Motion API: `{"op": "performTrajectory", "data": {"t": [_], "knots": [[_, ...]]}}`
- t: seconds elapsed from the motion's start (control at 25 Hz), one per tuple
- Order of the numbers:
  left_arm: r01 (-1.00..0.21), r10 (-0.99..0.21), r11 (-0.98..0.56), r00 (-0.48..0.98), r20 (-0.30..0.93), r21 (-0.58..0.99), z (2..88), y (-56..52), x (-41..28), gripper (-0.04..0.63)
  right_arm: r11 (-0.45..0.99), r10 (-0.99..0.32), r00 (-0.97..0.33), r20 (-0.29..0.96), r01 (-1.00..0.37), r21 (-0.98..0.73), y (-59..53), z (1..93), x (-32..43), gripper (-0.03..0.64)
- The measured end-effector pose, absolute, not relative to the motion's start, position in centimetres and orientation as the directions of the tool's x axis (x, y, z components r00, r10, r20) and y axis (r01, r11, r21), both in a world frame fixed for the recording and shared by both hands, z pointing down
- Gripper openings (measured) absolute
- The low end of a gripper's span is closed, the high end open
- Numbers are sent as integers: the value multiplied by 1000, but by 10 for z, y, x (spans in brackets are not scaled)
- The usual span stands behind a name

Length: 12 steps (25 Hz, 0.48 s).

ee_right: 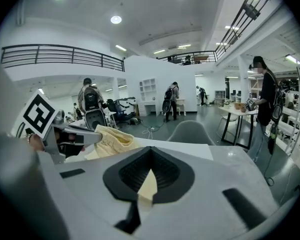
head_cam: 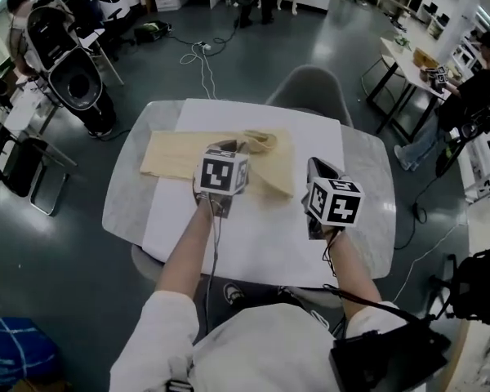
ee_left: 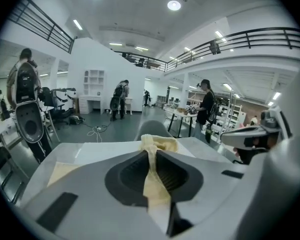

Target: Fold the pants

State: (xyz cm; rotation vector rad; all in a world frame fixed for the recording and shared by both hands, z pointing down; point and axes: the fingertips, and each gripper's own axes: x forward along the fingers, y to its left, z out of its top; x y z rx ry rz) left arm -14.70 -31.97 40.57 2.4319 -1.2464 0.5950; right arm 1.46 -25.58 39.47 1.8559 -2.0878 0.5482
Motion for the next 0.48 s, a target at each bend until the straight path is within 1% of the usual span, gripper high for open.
{"op": "performTrajectory", "data": {"t": [0.24,0.48], "knots": [[-876,-715,-462,459,528,137,425,-326,-222,46,183,-846,-212,489,-977,-108,-278,416,-53,-8],[-906,-728,-393,412,548,158,452,-335,-271,46,231,-805,-269,529,-963,-137,-302,451,-99,-8]]}}
